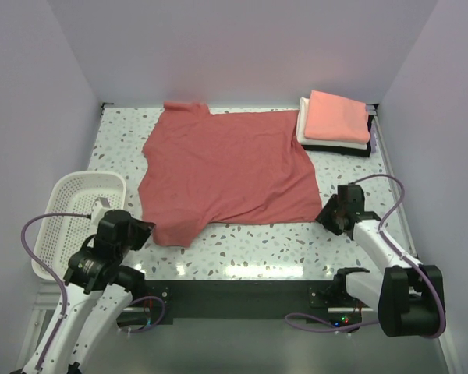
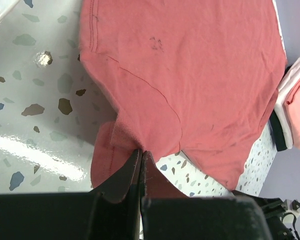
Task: Fold and stack the t-shirts
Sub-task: Fold the tshirt
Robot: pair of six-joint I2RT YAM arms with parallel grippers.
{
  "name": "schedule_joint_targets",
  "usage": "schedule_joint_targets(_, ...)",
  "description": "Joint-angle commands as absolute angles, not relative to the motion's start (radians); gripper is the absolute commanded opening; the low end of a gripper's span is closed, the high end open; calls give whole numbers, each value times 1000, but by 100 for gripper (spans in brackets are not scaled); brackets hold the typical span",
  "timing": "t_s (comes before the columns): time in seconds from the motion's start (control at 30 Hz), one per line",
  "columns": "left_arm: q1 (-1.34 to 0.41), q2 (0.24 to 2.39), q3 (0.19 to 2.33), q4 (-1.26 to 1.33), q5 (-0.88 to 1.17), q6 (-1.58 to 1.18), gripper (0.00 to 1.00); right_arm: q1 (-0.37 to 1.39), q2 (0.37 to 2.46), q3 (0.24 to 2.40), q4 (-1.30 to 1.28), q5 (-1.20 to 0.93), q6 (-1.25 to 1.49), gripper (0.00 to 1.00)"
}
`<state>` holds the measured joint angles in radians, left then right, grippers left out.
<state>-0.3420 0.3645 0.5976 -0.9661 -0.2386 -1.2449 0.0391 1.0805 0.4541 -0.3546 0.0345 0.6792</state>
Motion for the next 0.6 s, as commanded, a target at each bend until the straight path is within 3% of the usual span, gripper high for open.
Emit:
schedule_joint_targets(0.0, -345, 347, 646, -991, -241, -1224, 0, 40, 1101, 457, -276, 25, 712, 43)
schedule_joint_targets(0.3, -347, 325, 653, -1017, -236, -1226, 0, 40, 1131, 477, -285, 2, 710, 1)
schedule_joint_targets(0.57, -345, 298, 683, -1081, -271, -1227, 0, 40, 916, 495, -469, 15, 704, 0)
